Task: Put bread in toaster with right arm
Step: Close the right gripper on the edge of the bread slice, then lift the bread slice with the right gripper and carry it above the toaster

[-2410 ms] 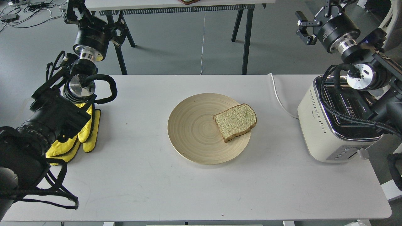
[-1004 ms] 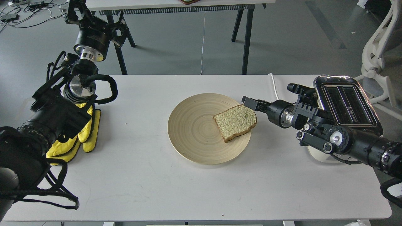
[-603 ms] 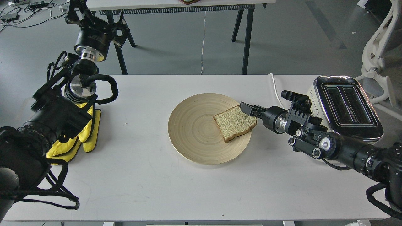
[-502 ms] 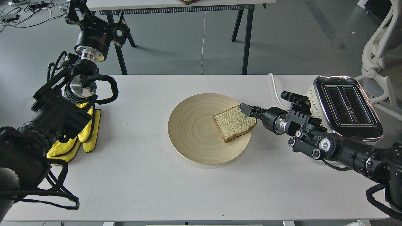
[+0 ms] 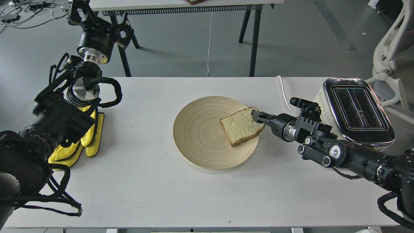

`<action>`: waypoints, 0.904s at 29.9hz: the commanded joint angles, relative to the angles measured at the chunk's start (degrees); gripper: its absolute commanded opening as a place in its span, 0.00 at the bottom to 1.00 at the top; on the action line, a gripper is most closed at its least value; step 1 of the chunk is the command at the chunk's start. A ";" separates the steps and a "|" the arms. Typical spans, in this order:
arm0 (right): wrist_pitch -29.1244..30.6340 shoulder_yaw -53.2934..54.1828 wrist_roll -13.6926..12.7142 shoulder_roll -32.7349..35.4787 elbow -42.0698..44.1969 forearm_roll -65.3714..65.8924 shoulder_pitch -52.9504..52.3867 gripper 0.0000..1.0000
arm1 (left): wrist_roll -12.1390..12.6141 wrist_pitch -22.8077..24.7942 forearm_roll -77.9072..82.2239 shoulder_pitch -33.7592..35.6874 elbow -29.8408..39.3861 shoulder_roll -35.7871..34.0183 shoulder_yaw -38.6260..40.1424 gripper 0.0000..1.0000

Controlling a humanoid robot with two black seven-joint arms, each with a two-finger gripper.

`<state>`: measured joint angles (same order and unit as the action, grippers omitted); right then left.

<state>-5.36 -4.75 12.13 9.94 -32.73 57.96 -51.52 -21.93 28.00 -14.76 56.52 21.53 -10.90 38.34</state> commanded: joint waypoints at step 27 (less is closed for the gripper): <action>0.00 0.27 -0.70 0.08 -0.31 -0.48 -0.51 0.00 | -0.22 0.00 -0.01 0.00 0.00 0.00 0.07 1.00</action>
<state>-5.31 -4.57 11.34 10.02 -32.71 57.58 -51.92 -22.06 28.00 -14.77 56.52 21.53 -10.90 38.40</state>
